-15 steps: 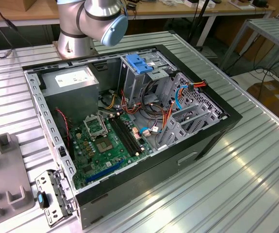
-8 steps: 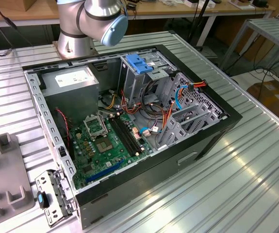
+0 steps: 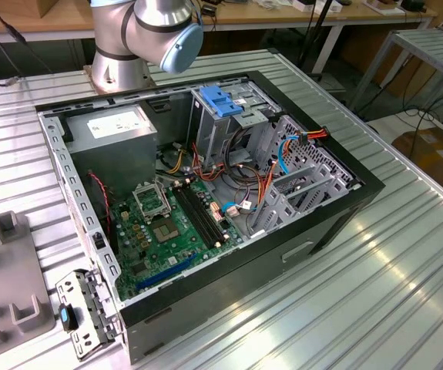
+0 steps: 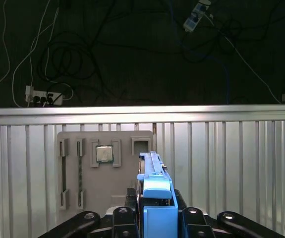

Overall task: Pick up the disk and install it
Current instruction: 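Pick up the disk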

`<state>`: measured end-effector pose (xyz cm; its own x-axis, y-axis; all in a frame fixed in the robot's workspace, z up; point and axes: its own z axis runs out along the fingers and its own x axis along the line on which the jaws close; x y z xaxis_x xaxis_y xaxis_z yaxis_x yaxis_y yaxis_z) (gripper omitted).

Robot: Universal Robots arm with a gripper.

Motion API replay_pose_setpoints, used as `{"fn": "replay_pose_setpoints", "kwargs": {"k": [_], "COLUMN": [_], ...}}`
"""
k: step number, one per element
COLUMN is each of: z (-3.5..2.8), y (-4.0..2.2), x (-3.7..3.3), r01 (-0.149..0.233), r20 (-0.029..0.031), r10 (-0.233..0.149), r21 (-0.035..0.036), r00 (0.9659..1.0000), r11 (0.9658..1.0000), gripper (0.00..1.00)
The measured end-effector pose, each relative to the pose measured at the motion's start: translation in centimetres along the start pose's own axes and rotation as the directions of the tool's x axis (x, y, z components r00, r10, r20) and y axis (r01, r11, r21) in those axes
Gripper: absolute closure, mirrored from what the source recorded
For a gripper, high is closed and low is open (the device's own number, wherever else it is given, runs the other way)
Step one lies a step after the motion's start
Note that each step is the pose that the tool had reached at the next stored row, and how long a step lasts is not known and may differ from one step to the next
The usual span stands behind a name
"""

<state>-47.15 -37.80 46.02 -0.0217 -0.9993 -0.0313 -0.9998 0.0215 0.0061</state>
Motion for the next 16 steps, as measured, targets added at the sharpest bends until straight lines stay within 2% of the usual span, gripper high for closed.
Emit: {"fn": "replay_pose_setpoints", "kwargs": {"k": [5,16], "z": [-0.53,-2.16], "y": [0.0,0.01], "x": [-0.01,-0.07], "r01": [0.0,0.0], "r20": [0.0001,0.0002], "r10": [0.0,0.0], "r21": [0.0,-0.0001], "r00": [1.0,1.0], "r11": [1.0,1.0], "gripper": [0.63,0.63]}}
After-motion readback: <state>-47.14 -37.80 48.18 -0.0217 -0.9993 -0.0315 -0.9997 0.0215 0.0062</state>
